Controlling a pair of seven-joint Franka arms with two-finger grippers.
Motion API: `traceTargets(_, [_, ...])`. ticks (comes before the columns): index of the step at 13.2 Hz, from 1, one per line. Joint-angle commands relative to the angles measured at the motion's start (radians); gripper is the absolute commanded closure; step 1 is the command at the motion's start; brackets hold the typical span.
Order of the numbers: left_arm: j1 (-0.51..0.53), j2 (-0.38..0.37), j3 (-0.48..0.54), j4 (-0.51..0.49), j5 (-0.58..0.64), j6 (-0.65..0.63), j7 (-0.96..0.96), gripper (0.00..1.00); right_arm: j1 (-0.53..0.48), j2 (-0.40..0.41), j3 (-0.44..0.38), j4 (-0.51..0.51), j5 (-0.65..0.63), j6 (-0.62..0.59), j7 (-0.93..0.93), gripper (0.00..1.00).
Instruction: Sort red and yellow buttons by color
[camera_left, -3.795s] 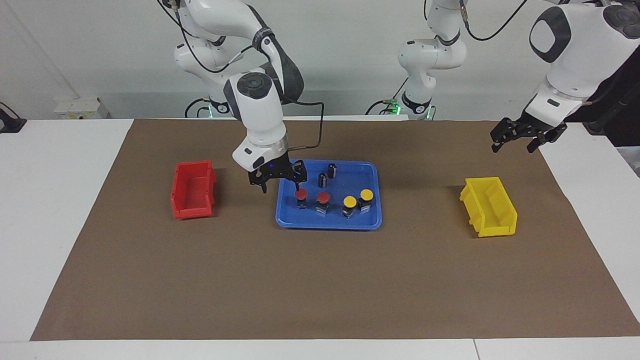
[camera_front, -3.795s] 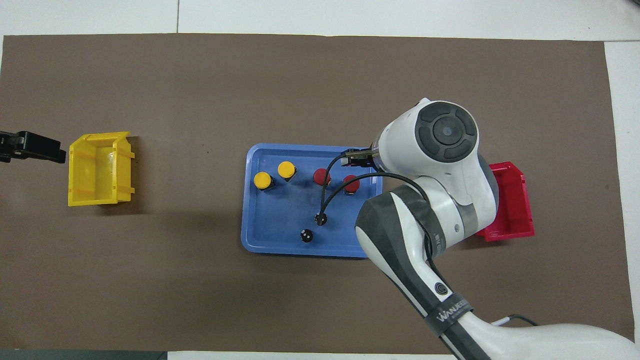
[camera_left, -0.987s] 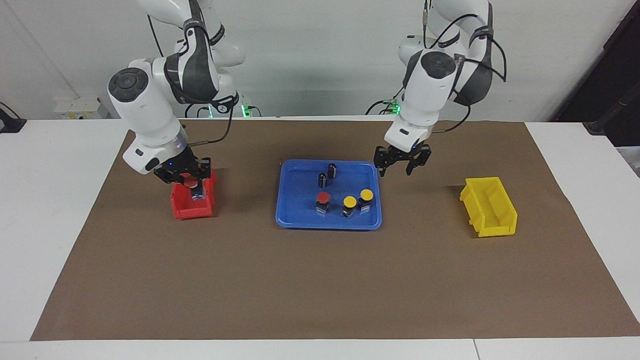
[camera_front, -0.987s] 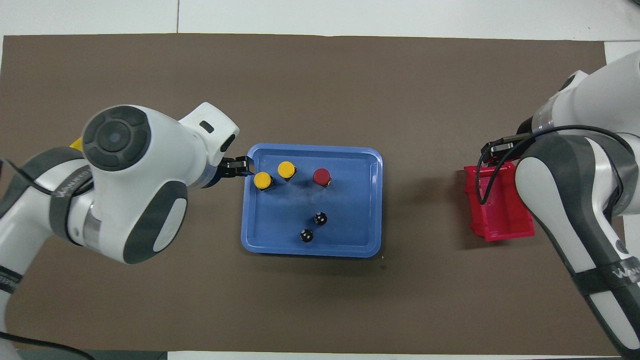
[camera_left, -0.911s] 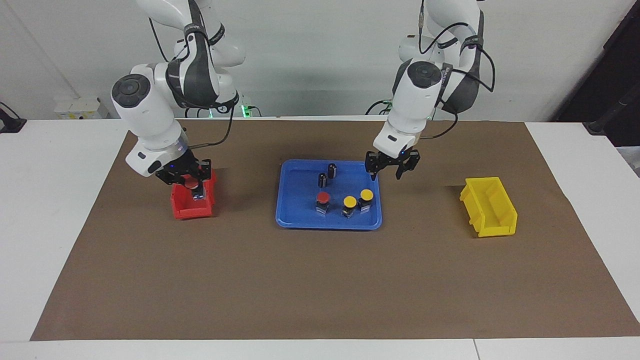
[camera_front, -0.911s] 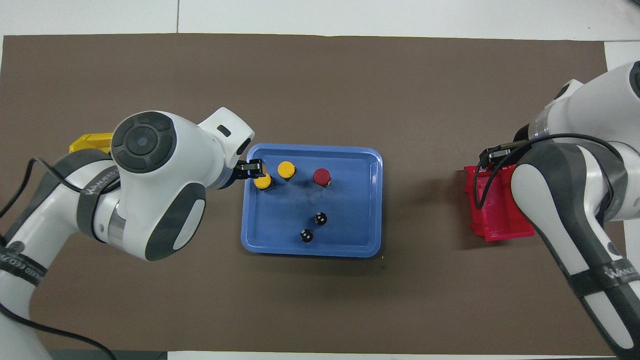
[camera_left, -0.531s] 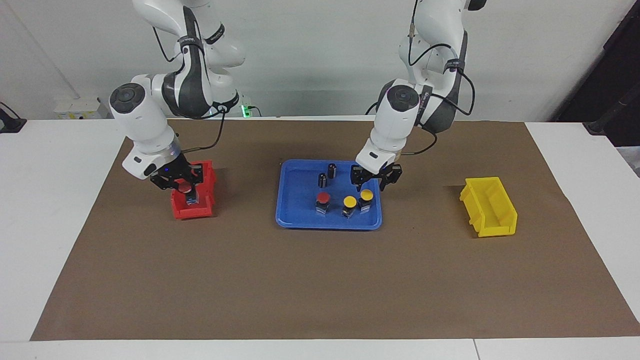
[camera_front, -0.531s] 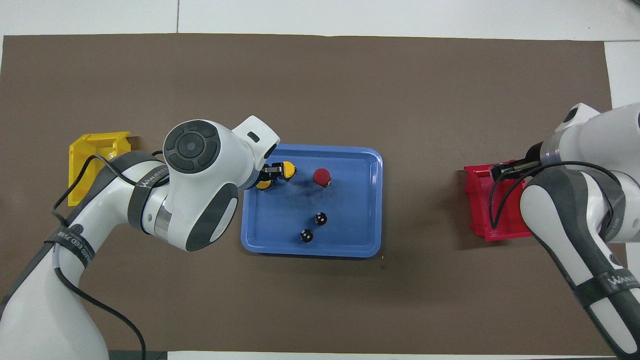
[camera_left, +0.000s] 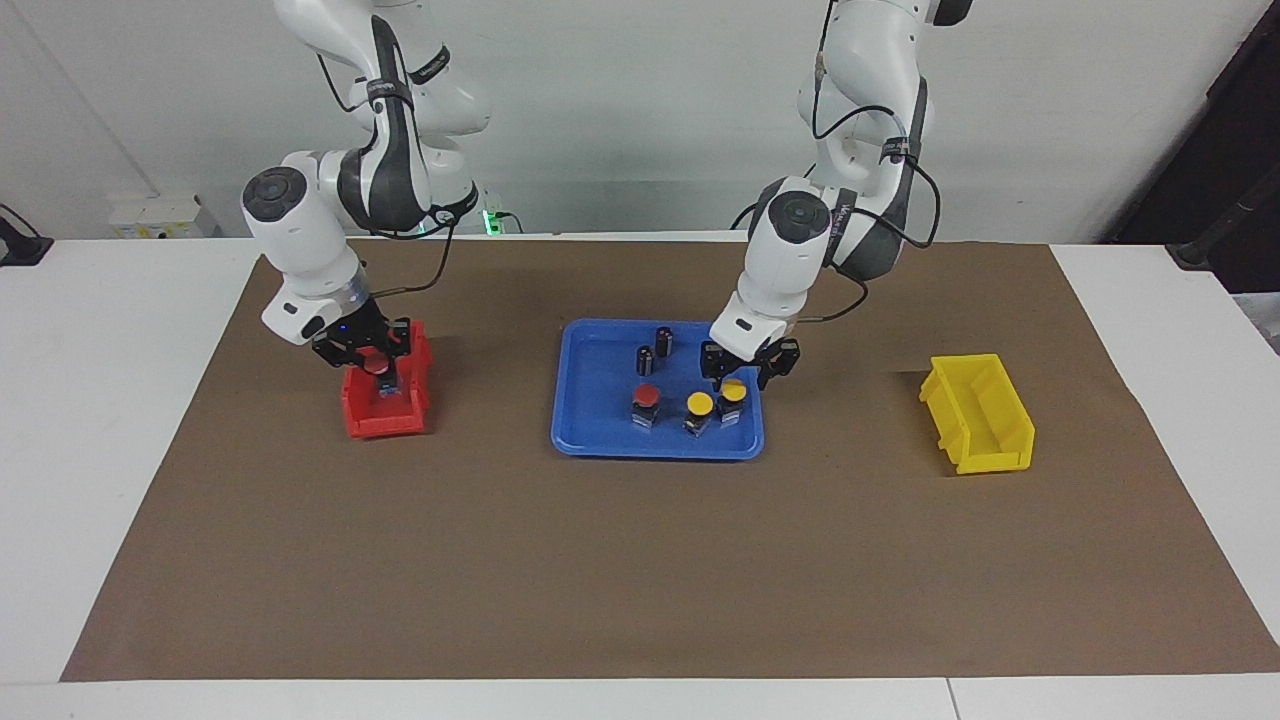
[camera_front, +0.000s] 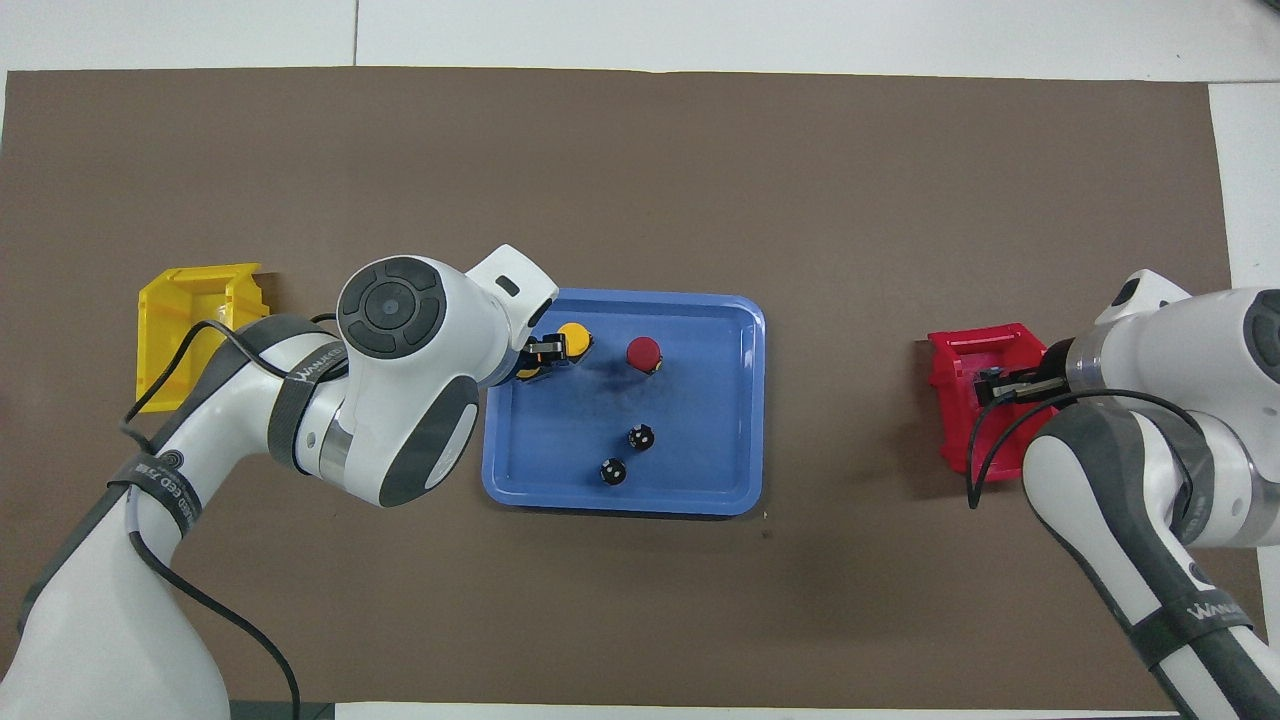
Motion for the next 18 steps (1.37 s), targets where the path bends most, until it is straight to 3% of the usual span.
traceTargets(1, [-0.018,-0.006,0.014,-0.034,-0.022,0.054,-0.003,0.25,-0.035,-0.03,0.012,-0.061,0.006,0.066,-0.047,0.74])
traceTargets(2, [-0.019,0.005,0.014,-0.034,-0.023,0.062,-0.006,0.31,-0.035,-0.033,0.012,-0.078,0.006,0.086,-0.045,0.74])
traceTargets(3, [-0.021,0.008,0.014,-0.032,-0.037,0.062,-0.009,0.5,-0.035,-0.027,0.012,-0.087,0.006,0.092,-0.042,0.74])
traceTargets(4, [-0.019,0.008,0.014,-0.031,-0.052,0.062,-0.011,0.92,-0.035,-0.024,0.012,-0.099,0.006,0.11,-0.044,0.72])
traceTargets(5, [-0.021,0.008,0.014,-0.029,-0.054,0.057,-0.014,0.98,-0.033,-0.024,0.012,-0.101,0.006,0.116,-0.044,0.72])
traceTargets(8, [-0.016,0.007,0.016,0.032,-0.056,-0.025,-0.035,0.99,-0.024,-0.026,0.012,-0.114,0.006,0.126,-0.033,0.66])
traceTargets(9, [-0.004,-0.001,0.017,0.091,-0.056,-0.123,-0.035,0.99,-0.021,-0.027,0.014,-0.114,0.006,0.123,-0.025,0.59])
traceTargets(10, [0.002,-0.015,0.028,0.144,-0.056,-0.224,-0.023,0.99,-0.021,-0.026,0.014,-0.113,0.006,0.121,-0.028,0.46])
traceTargets(13, [0.104,-0.064,0.039,0.175,-0.045,-0.386,0.032,0.99,-0.03,-0.024,0.012,-0.092,0.006,0.094,-0.045,0.35])
traceTargets(16, [0.36,-0.072,0.062,0.184,-0.028,-0.449,0.386,0.99,-0.03,0.015,0.012,0.095,0.004,-0.114,-0.051,0.33])
traceTargets(18, [0.482,-0.093,0.062,0.19,-0.014,-0.444,0.504,0.99,-0.018,0.034,0.018,0.219,0.004,-0.237,-0.039,0.31])
